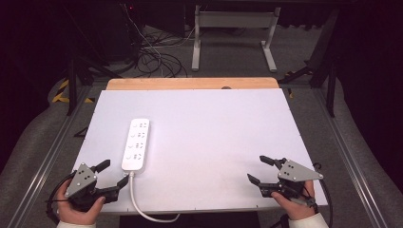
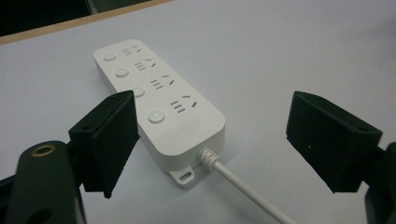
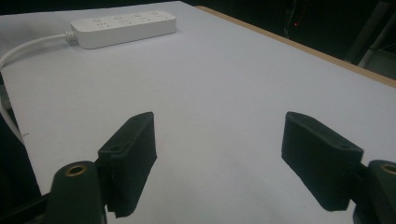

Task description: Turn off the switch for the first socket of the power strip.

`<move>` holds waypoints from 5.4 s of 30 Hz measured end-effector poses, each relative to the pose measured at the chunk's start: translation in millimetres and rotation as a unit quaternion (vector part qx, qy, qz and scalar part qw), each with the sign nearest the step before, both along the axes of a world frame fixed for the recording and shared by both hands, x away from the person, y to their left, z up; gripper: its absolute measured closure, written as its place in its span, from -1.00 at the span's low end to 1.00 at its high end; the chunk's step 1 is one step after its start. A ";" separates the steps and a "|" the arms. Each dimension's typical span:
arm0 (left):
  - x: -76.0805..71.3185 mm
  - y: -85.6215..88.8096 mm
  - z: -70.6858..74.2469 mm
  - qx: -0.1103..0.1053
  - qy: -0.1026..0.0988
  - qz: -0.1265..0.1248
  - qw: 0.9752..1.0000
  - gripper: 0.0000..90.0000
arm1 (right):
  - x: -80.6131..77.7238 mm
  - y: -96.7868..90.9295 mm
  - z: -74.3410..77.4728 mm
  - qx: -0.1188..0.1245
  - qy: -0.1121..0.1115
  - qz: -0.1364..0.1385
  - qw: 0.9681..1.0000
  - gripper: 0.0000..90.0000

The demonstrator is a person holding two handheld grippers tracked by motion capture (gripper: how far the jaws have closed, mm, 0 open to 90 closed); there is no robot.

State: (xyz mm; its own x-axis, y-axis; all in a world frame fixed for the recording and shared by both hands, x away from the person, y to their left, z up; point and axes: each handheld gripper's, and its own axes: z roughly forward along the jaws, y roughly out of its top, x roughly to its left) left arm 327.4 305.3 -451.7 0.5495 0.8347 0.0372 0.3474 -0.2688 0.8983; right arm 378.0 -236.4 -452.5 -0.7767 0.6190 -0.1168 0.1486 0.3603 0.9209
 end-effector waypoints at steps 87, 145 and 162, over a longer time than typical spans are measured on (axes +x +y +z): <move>63.8 -14.1 45.1 0.036 0.085 -0.061 0.994 0.39 | 2.0 6.3 -5.9 -0.011 0.011 0.016 1.000 -0.40; 116.0 -16.7 21.9 0.162 0.229 -0.037 0.959 1.00 | 2.7 7.7 -8.7 -0.016 0.019 0.024 0.999 -0.38; 118.4 -13.7 11.9 0.158 0.224 -0.038 0.961 1.00 | 3.2 7.3 -9.3 -0.017 0.021 0.027 0.999 -0.38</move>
